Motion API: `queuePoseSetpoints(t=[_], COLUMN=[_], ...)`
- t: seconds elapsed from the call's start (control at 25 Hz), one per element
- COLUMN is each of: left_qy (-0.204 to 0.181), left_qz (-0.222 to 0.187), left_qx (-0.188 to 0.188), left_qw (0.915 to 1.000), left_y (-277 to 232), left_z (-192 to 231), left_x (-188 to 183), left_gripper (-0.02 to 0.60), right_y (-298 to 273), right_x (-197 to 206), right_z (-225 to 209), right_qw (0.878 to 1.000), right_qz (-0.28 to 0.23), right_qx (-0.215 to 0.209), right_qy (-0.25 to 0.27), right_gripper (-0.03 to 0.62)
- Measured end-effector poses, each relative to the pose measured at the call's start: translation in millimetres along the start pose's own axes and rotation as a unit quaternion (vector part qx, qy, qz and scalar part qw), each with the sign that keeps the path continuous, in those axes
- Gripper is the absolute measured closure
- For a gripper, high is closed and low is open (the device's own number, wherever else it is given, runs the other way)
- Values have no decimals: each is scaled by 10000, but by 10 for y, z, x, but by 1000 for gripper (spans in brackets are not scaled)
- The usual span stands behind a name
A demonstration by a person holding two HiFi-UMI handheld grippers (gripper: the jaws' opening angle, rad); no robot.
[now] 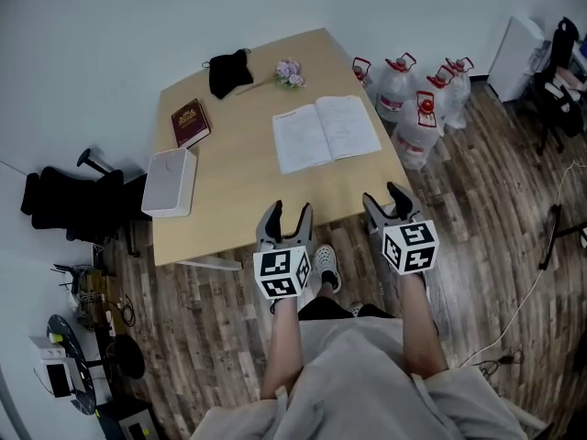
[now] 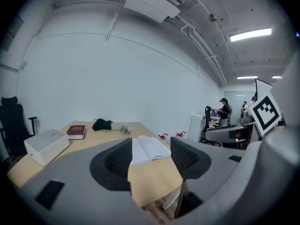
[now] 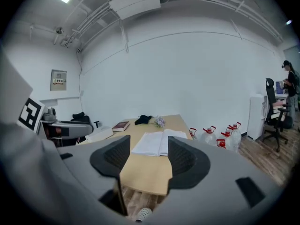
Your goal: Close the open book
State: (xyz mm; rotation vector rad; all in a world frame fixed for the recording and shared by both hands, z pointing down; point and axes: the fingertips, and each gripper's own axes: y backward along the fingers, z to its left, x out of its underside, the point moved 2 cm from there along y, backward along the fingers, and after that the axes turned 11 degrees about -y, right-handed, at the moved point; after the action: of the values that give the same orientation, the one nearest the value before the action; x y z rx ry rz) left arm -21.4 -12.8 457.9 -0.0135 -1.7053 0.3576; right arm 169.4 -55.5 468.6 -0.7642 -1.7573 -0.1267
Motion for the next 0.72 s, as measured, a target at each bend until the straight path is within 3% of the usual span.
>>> queuePoseSetpoints(t=[0.24,0.72], left_qy=[10,156], left_qz=[-28,89], left_qx=[388,661], left_qw=[9992,9976], left_y=[-720,-1811], left_z=[243,1009], left_x=[-198,-295], left_gripper=[339,339], right_y=[-656,-1804], right_x=[-335,-707], right_z=[-154,-298], right_qw=[9999,9990], right_qz=[46,177], right_qx=[127,340], right_qy=[-21,-221], right_gripper=[335,332])
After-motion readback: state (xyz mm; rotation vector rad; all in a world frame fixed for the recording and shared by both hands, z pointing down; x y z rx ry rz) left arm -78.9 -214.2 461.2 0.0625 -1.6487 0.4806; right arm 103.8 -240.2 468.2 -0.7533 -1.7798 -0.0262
